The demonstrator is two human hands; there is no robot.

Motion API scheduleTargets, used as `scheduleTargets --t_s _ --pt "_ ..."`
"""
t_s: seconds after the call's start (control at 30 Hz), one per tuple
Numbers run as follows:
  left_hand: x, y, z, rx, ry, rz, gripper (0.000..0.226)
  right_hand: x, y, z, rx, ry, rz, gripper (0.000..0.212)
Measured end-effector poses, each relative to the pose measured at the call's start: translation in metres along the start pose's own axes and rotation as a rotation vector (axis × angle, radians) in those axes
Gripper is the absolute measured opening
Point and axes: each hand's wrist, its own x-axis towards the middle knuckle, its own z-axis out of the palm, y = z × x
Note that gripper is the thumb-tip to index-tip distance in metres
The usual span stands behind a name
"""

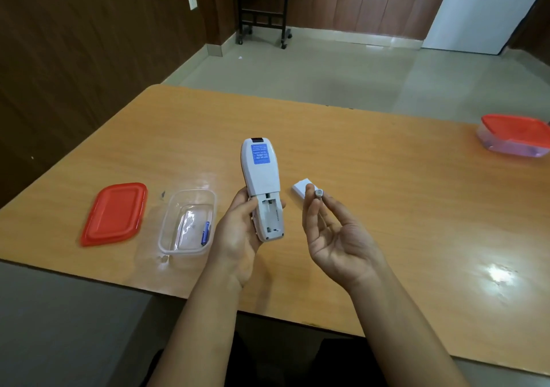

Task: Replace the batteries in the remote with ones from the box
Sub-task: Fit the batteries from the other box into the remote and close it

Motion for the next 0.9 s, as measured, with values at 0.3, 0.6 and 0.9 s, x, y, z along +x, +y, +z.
scheduleTargets --t_s 0.3,0.6,0.9 --pt "0.001 -0.004 -0.003 0.02 0.003 -0.005 0.033 0.005 0.014 0.0 -0.952 0.012 -0.511 0.014" --pt "0.005 -0.006 -0.005 -0.04 -0.014 -0.041 0.037 0.014 0.03 -0.002 -1.463 0.02 -0.828 0.019" --pt "0.007 -0.009 -0.01 -0.07 -0.005 -0.084 0.037 0.022 0.028 -0.008 -1.957 -0.127 -1.018 0.02"
